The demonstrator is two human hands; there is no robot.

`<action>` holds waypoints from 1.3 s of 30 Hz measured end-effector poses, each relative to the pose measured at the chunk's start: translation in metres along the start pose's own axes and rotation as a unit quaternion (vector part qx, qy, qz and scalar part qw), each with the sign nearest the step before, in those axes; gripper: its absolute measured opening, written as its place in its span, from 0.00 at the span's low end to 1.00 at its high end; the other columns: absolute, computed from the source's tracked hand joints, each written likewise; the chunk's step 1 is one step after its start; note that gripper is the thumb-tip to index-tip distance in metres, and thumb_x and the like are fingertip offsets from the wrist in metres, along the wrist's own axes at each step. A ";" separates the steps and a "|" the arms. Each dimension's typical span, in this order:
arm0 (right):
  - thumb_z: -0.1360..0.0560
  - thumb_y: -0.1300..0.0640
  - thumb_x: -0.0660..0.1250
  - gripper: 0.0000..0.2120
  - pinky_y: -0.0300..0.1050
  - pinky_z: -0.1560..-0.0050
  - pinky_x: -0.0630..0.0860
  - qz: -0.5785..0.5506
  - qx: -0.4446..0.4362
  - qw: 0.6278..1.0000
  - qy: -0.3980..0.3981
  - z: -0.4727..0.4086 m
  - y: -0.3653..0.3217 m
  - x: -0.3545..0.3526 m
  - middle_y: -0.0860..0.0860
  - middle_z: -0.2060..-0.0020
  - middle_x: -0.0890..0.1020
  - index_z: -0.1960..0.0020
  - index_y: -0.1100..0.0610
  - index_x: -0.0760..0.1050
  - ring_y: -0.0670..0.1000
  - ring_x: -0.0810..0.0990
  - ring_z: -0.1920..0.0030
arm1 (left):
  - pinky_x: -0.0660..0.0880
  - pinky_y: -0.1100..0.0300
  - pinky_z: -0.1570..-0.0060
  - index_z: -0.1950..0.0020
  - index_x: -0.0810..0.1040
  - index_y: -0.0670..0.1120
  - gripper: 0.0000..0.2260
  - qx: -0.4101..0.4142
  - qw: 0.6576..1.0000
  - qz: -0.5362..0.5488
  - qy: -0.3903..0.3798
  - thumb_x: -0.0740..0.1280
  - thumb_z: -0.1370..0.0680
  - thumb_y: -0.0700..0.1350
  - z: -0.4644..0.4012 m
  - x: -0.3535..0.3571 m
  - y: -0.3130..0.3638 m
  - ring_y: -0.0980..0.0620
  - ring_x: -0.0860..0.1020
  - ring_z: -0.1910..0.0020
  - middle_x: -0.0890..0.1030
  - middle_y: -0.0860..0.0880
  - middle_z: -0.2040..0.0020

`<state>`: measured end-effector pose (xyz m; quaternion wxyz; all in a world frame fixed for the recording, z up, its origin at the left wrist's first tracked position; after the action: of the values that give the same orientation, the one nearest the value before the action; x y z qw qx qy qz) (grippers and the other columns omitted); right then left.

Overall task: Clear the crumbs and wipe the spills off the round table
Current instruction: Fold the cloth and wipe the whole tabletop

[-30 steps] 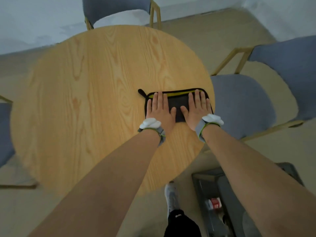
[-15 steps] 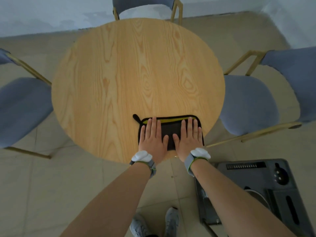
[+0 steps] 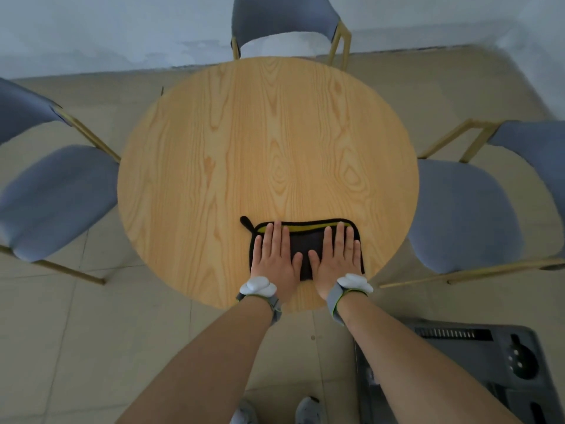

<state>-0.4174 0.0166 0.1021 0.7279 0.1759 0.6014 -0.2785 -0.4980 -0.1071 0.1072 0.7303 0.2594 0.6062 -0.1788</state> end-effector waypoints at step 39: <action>0.21 0.38 0.42 0.34 0.54 0.25 0.37 0.024 0.069 0.995 0.062 -0.527 -0.024 -0.108 0.56 0.20 0.45 0.20 0.55 0.44 0.58 0.42 0.21 | 0.44 0.48 0.21 0.18 0.53 0.43 0.31 0.097 0.994 -0.033 0.030 0.46 0.18 0.58 -0.539 -0.080 -0.009 0.47 0.49 0.19 0.52 0.45 0.17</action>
<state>-0.8556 0.3302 0.0961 0.6822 0.2571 0.6200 -0.2900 -0.9465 0.2026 0.1139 0.6768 0.3144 0.6158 -0.2528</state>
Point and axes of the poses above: each hand's wrist, its own z-axis away from the middle knuckle, its own x-axis out of the palm, y = z × x, the point moved 10 cm from there along -z, towards the middle knuckle
